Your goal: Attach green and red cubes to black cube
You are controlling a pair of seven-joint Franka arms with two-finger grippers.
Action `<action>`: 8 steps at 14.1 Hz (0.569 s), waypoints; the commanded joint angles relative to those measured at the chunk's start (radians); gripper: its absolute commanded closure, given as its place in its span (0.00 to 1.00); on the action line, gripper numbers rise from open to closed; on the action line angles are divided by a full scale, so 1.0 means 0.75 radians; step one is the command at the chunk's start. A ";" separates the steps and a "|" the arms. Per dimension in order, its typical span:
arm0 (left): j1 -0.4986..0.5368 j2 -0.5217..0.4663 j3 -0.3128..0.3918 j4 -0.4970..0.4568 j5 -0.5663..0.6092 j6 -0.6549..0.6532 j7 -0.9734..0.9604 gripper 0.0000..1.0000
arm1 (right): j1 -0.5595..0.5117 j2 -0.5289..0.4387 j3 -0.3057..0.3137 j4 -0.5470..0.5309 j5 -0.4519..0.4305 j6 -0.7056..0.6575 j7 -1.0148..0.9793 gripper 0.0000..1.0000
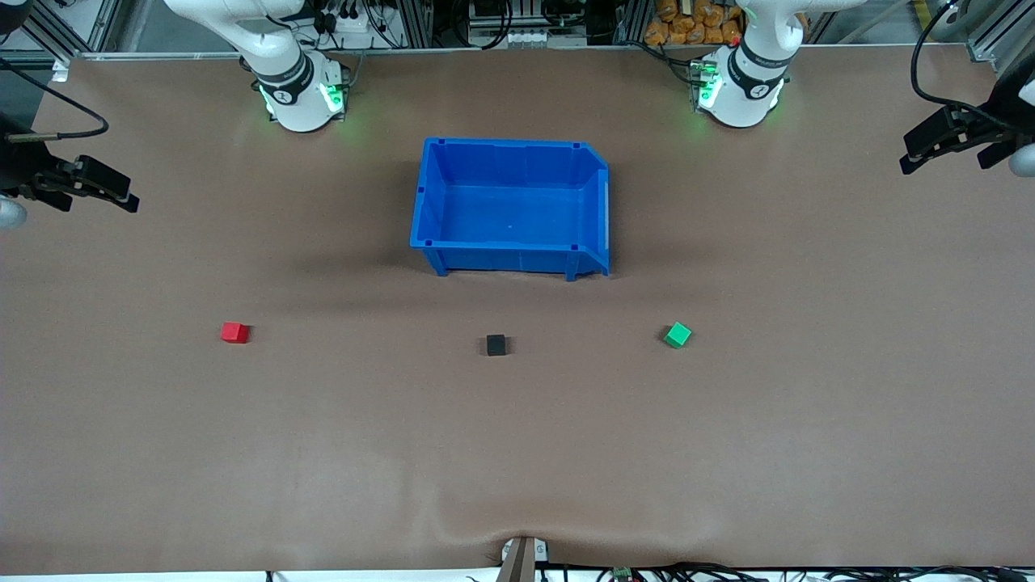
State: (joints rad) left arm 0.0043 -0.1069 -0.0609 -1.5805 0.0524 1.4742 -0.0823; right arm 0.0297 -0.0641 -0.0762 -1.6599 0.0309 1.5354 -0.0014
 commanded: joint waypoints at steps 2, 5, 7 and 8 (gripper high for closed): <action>0.017 0.018 -0.003 0.046 0.000 -0.033 -0.009 0.00 | 0.022 0.004 -0.017 0.017 -0.013 -0.024 0.004 0.00; 0.015 0.026 -0.003 0.048 -0.002 -0.033 -0.007 0.00 | 0.032 0.002 -0.017 0.015 -0.013 -0.039 0.002 0.00; 0.019 0.044 -0.001 0.052 -0.002 -0.033 0.001 0.00 | 0.046 0.000 -0.017 0.015 -0.013 -0.041 0.002 0.00; 0.019 0.044 0.003 0.052 -0.002 -0.033 -0.003 0.00 | 0.044 0.000 -0.017 0.015 -0.013 -0.041 0.002 0.00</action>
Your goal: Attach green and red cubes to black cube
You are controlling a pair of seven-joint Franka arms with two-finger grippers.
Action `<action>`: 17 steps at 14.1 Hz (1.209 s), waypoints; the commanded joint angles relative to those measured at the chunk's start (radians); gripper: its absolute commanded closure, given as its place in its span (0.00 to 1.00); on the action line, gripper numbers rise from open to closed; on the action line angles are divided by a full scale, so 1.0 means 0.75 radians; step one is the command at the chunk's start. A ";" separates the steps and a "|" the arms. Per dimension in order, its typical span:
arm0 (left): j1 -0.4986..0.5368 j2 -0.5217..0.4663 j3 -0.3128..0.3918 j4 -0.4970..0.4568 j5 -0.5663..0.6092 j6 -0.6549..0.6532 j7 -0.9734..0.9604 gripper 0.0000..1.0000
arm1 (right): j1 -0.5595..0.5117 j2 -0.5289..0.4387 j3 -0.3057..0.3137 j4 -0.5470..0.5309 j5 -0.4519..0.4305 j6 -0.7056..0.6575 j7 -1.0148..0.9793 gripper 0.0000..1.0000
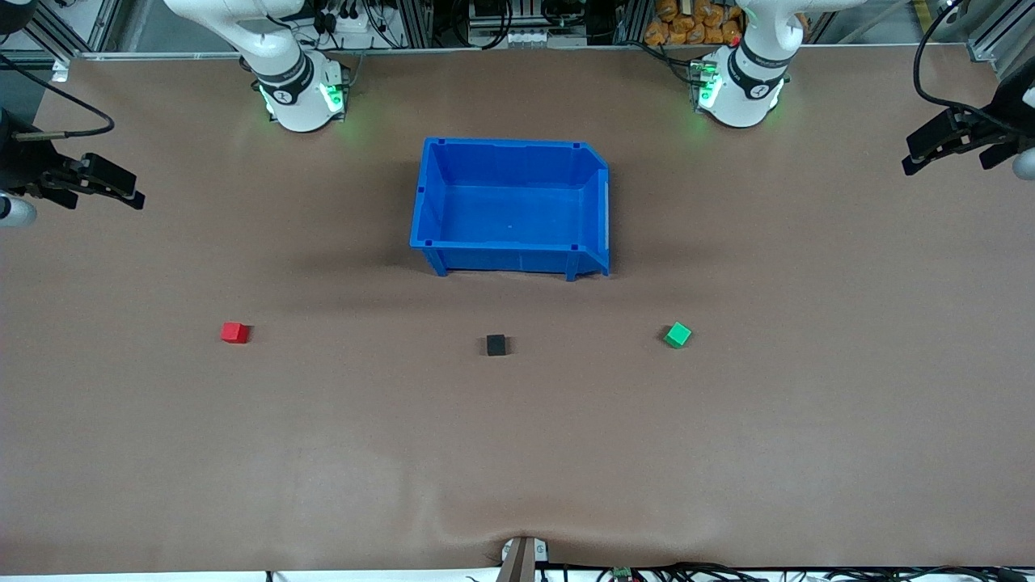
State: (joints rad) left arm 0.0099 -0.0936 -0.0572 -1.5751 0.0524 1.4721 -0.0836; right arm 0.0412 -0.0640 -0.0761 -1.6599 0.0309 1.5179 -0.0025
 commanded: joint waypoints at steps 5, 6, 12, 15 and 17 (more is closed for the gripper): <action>0.017 0.025 -0.001 0.043 -0.023 -0.030 -0.005 0.00 | 0.019 0.001 -0.019 0.012 -0.013 -0.013 0.003 0.00; 0.013 0.027 -0.001 0.043 -0.023 -0.028 -0.011 0.00 | 0.015 0.001 -0.019 0.014 -0.013 -0.015 0.003 0.00; 0.003 0.088 -0.005 0.047 -0.013 -0.006 -0.017 0.00 | 0.021 0.001 -0.013 0.014 -0.011 -0.013 -0.015 0.00; 0.001 0.121 -0.014 0.045 -0.013 0.029 -0.019 0.00 | 0.013 -0.005 -0.017 0.023 -0.013 0.003 -0.046 0.00; -0.003 0.151 -0.016 0.043 -0.021 0.041 -0.028 0.00 | 0.013 -0.005 -0.019 0.025 -0.011 -0.005 -0.046 0.00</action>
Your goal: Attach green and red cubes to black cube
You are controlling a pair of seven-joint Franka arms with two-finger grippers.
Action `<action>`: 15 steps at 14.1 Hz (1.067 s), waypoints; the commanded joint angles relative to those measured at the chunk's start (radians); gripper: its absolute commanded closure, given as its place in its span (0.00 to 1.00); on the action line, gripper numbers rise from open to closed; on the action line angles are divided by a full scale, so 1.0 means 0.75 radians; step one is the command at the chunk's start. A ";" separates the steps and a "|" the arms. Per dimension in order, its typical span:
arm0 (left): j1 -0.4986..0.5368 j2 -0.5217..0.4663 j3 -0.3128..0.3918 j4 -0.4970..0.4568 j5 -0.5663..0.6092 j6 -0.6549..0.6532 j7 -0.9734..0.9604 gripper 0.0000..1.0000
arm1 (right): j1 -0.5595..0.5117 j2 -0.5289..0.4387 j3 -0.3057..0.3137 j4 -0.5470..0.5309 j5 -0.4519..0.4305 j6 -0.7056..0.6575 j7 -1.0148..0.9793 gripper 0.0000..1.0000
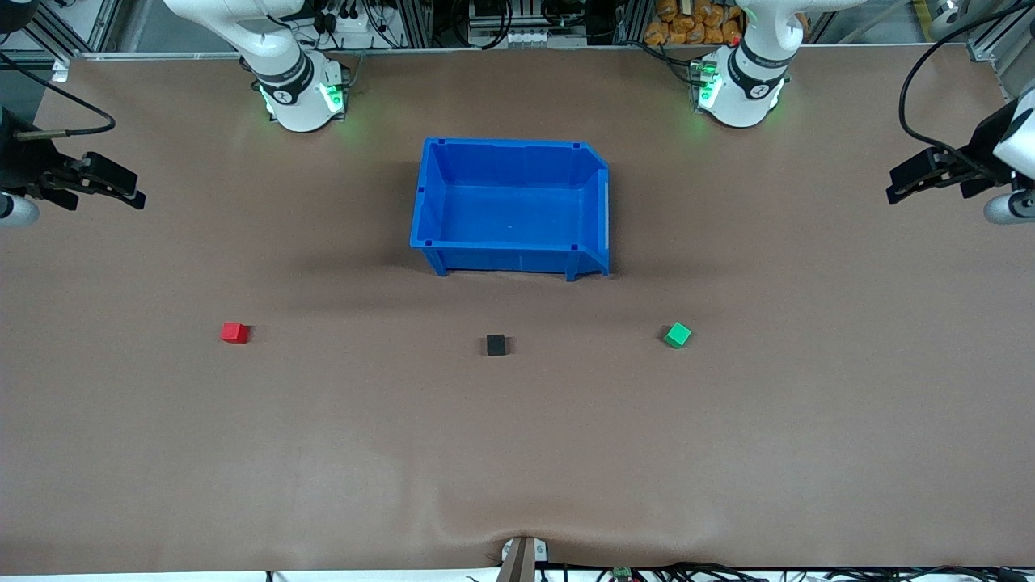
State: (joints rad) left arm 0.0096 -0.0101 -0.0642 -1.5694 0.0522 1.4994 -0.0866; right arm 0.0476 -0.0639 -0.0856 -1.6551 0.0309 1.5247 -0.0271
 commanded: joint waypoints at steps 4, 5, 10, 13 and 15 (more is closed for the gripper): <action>-0.005 0.062 -0.043 -0.057 -0.023 0.132 -0.066 0.00 | 0.000 -0.001 -0.007 0.022 -0.013 -0.004 -0.005 0.00; -0.003 0.065 -0.053 -0.089 -0.023 0.150 -0.105 0.00 | 0.002 -0.001 -0.007 0.024 -0.013 -0.004 -0.005 0.00; 0.002 0.052 -0.125 -0.296 -0.021 0.344 -0.185 0.00 | 0.002 0.018 -0.007 0.022 -0.011 -0.014 -0.005 0.00; 0.000 0.054 -0.143 -0.411 -0.019 0.512 -0.189 0.00 | -0.002 0.018 -0.007 0.022 -0.013 -0.014 -0.005 0.00; 0.002 0.073 -0.158 -0.458 -0.019 0.606 -0.201 0.00 | -0.004 0.018 -0.007 0.024 -0.013 -0.004 -0.005 0.00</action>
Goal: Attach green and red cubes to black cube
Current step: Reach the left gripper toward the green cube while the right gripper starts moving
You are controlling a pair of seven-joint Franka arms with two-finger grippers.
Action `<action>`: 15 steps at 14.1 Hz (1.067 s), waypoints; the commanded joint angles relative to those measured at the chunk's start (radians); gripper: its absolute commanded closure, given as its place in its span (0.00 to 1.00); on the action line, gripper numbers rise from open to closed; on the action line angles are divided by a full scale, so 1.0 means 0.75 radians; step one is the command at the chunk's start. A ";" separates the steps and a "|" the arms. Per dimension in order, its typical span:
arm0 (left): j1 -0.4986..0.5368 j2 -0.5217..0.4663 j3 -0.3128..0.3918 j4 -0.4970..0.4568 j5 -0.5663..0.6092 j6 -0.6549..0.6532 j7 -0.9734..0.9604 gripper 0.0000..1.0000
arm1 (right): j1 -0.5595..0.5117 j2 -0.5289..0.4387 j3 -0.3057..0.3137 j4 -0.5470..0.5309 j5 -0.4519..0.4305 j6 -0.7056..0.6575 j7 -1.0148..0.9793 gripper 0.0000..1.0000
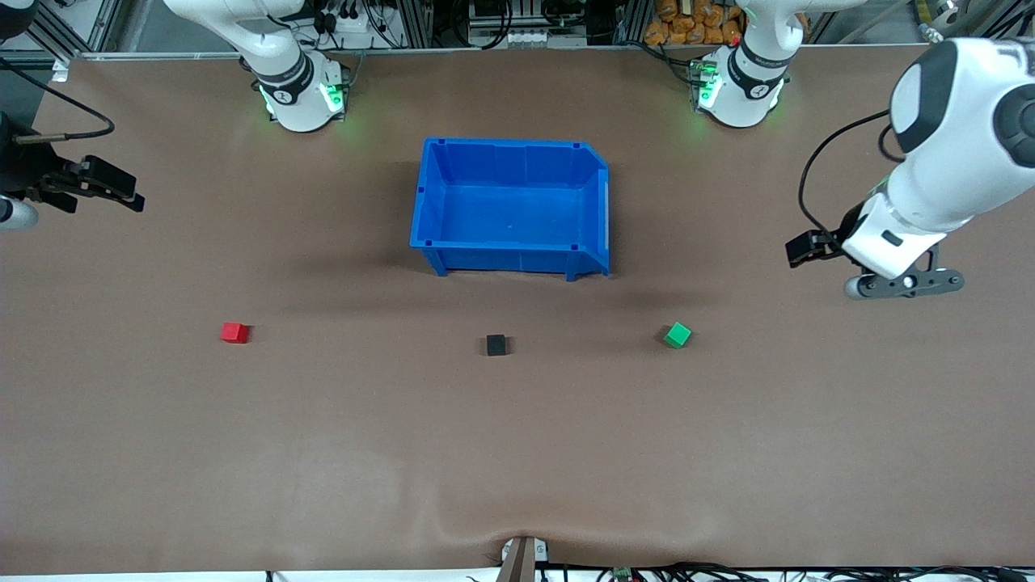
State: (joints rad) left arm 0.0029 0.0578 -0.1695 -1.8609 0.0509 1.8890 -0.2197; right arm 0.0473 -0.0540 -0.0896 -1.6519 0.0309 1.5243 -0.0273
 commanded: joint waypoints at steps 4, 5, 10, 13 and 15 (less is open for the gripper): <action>-0.008 0.060 -0.048 -0.080 -0.017 0.154 -0.216 0.00 | -0.032 0.023 -0.001 0.020 -0.013 -0.001 -0.004 0.00; -0.032 0.088 -0.050 -0.078 -0.017 0.171 -0.289 0.00 | -0.038 0.025 -0.001 0.020 -0.013 -0.001 -0.004 0.00; -0.080 0.262 -0.050 -0.073 0.002 0.281 -0.592 0.00 | -0.045 0.068 -0.001 0.022 -0.011 0.013 -0.004 0.00; -0.147 0.364 -0.046 -0.073 0.002 0.398 -0.821 0.00 | -0.047 0.119 -0.001 0.047 -0.011 0.023 -0.004 0.00; -0.145 0.420 -0.048 -0.077 0.002 0.465 -0.871 0.00 | -0.055 0.184 -0.003 0.049 -0.021 0.027 -0.004 0.00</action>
State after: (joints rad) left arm -0.0948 0.3416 -0.2082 -1.9218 0.0511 2.1968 -0.8210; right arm 0.0266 0.0265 -0.1006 -1.6484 0.0308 1.5512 -0.0273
